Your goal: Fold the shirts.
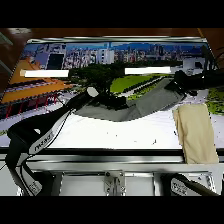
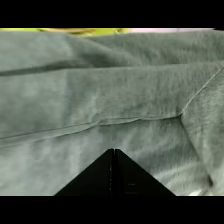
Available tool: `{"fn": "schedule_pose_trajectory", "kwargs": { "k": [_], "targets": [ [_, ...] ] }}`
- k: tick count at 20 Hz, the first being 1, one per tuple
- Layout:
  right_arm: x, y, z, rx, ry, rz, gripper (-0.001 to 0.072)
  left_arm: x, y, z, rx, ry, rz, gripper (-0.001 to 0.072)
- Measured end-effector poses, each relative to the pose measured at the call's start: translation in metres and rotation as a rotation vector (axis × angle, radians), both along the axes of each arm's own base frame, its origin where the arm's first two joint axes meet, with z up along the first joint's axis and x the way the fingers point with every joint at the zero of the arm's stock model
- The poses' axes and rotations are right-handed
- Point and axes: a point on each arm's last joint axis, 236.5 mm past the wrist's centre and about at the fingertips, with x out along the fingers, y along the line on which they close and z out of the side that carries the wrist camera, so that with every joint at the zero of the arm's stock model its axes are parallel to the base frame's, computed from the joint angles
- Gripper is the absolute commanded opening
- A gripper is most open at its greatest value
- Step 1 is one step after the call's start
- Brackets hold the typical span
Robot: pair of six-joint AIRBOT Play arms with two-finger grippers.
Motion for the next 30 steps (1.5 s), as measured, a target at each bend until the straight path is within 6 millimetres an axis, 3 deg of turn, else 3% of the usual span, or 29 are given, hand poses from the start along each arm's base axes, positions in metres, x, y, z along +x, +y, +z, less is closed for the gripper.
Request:
{"fn": "schedule_pose_trajectory", "kwargs": {
  "k": [3,6,7,10,11,13,17,20,22,23,24,27,30],
  "targets": [
    [-0.012,0.004,0.012,0.006,0.004,0.001,0.0061,-0.018,-0.028,-0.012,-0.044,0.052,-0.003,0.0052],
    [-0.018,0.007,0.020,0.014,0.004,-0.004,0.0061,-0.032,-0.043,-0.016,-0.073,0.095,-0.021,0.0040],
    [-0.020,0.010,0.020,0.014,0.006,-0.001,0.0061,-0.034,-0.042,-0.015,-0.080,0.104,-0.032,0.0039],
    [-0.016,0.030,0.023,0.019,-0.017,0.024,0.0061,-0.009,-0.019,0.002,-0.100,0.074,-0.007,0.0039],
    [-0.013,0.040,0.024,0.024,-0.030,0.034,0.0061,0.003,-0.003,0.013,-0.097,0.048,-0.001,0.0038],
    [-0.003,0.073,0.026,0.056,-0.067,0.068,0.0061,0.041,0.050,0.039,-0.063,-0.037,0.052,0.0039],
    [0.016,0.161,0.005,0.119,-0.106,0.147,0.0061,0.105,0.205,0.127,0.001,-0.205,0.258,0.0040],
    [0.025,0.234,-0.040,0.175,-0.065,0.179,0.0089,0.105,0.309,0.199,0.032,-0.315,0.397,0.0040],
    [0.027,0.279,-0.075,0.240,-0.013,0.175,0.0259,0.091,0.362,0.239,0.063,-0.382,0.471,0.0040],
    [0.027,0.297,-0.090,0.276,0.016,0.164,0.0410,0.079,0.380,0.257,0.075,-0.412,0.488,0.0040],
    [0.026,0.314,-0.105,0.315,0.047,0.151,0.0509,0.067,0.391,0.271,0.086,-0.435,0.498,0.0040],
    [0.026,0.337,-0.132,0.393,0.117,0.116,0.0509,0.039,0.411,0.297,0.140,-0.489,0.504,0.0040],
    [0.028,0.325,-0.137,0.403,0.145,0.129,0.0509,0.025,0.414,0.305,0.167,-0.508,0.490,0.0041]
  ]
}}
